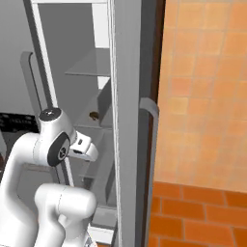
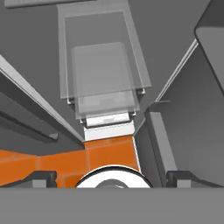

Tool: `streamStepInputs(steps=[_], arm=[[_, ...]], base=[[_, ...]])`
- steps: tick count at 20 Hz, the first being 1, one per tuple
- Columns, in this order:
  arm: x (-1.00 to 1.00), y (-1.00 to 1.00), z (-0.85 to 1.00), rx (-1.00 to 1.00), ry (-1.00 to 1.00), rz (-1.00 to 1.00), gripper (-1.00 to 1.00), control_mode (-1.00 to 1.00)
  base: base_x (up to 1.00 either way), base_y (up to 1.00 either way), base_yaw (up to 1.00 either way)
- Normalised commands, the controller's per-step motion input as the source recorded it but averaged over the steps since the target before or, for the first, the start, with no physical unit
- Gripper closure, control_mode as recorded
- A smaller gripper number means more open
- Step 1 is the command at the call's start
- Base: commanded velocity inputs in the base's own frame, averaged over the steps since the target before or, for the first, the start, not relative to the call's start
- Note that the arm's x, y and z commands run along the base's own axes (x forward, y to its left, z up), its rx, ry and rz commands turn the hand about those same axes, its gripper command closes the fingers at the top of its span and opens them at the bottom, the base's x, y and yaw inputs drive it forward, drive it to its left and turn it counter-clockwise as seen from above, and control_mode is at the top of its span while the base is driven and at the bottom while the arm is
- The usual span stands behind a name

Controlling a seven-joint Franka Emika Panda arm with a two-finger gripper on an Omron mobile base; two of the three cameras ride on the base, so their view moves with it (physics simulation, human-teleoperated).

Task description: Place one mushroom and one steak in each tupperware on the nearby counter, to pack two identical lunches.

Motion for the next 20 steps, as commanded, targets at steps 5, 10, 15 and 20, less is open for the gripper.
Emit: streamStepInputs(steps=[5,10,15,20], arm=[[0.00,0.00,0.00,0.00,0.00,0.00,-1.00,1.00],[0.00,0.00,0.00,0.00,0.00,0.00,-1.00,1.00],[0.00,0.00,0.00,0.00,0.00,0.00,-1.00,1.00],[0.00,0.00,0.00,0.00,0.00,0.00,-1.00,1.00]], base=[[0.66,0.00,0.00],[0.66,0.00,0.00],[0.11,0.00,0.00],[0.06,0.00,0.00]])
